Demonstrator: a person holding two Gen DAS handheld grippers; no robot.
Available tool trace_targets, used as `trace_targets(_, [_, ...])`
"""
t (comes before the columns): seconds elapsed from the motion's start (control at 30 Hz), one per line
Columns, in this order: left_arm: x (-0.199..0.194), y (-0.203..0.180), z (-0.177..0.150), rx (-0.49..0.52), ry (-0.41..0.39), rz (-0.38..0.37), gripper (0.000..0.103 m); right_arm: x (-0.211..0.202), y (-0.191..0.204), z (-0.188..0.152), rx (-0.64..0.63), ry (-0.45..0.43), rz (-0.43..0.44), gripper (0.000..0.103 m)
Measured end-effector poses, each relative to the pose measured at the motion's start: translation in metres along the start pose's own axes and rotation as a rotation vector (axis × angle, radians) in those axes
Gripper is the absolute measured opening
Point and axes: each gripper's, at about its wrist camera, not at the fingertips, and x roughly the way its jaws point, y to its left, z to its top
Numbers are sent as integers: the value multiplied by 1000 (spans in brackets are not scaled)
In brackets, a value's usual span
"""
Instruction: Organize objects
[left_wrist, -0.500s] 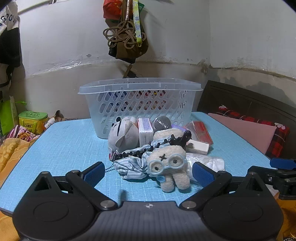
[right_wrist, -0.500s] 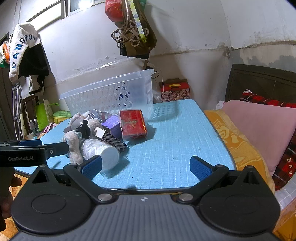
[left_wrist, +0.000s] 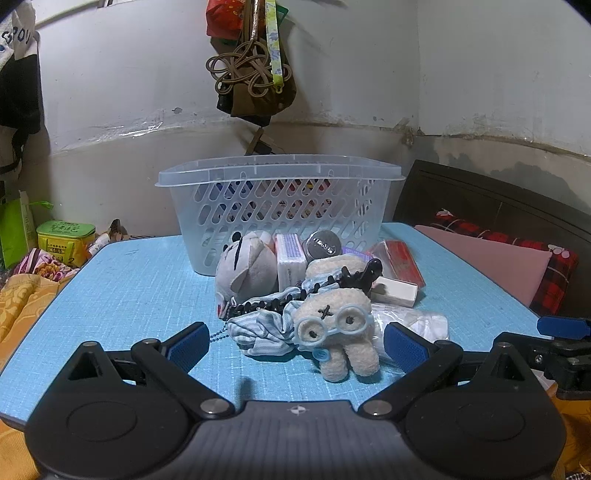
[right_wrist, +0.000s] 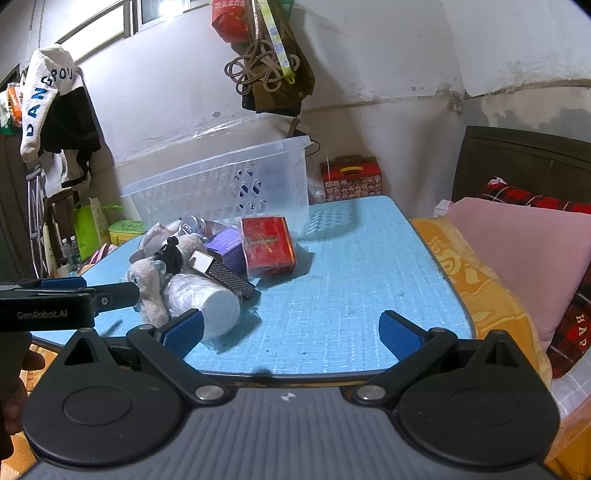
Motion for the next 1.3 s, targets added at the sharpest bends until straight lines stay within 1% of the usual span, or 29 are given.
trace_targets(0.33, [-1,1,-1,-3,-2,0,102,-1,1,0,2,-1,13,103])
trace_targets(1.3, [0,1,-1,-2,-1,0,102,-1,1,0,3,0,18,103])
